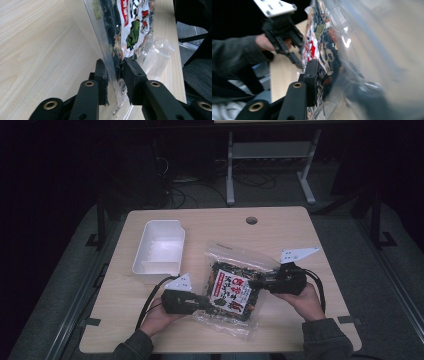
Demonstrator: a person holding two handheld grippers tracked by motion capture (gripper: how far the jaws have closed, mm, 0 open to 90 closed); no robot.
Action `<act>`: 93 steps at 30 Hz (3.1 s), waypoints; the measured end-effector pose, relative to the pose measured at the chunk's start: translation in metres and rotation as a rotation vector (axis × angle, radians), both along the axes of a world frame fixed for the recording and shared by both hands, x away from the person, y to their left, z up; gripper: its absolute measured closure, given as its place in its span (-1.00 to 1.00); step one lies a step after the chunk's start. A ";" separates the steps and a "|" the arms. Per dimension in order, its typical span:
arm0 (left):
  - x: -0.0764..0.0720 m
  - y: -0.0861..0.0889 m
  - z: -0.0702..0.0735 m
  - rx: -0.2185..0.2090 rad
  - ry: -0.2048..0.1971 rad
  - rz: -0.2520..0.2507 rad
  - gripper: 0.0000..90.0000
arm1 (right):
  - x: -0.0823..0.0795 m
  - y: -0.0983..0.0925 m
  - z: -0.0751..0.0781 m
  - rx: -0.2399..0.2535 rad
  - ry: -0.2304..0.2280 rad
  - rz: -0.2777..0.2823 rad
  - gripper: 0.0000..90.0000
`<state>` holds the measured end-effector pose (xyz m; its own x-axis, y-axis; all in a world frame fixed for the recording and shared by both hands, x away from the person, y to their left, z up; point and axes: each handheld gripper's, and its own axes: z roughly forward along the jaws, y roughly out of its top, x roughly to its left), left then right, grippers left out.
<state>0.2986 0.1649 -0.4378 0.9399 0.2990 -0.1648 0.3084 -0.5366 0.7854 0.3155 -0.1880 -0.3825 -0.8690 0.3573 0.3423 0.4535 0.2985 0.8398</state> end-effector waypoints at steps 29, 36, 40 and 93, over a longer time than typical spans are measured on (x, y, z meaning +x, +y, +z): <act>-0.024 0.027 0.012 0.088 -0.107 0.105 0.07 | -0.013 -0.003 0.067 0.091 -0.137 -0.235 0.70; -0.031 0.036 0.013 0.100 -0.117 0.127 0.01 | -0.004 0.010 0.089 0.117 -0.194 -0.325 0.70; -0.034 0.042 0.013 0.112 -0.118 0.146 -0.05 | 0.005 0.026 0.099 0.133 -0.227 -0.380 0.70; -0.034 0.090 0.005 0.205 -0.110 0.270 -0.53 | 0.111 0.237 0.081 0.216 -0.274 -0.575 0.70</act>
<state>0.2644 0.2547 -0.4325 0.8315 0.5550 0.0222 0.3798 -0.5973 0.7064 0.4269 0.0493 -0.3019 -0.6268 0.7372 0.2521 0.2520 -0.1143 0.9610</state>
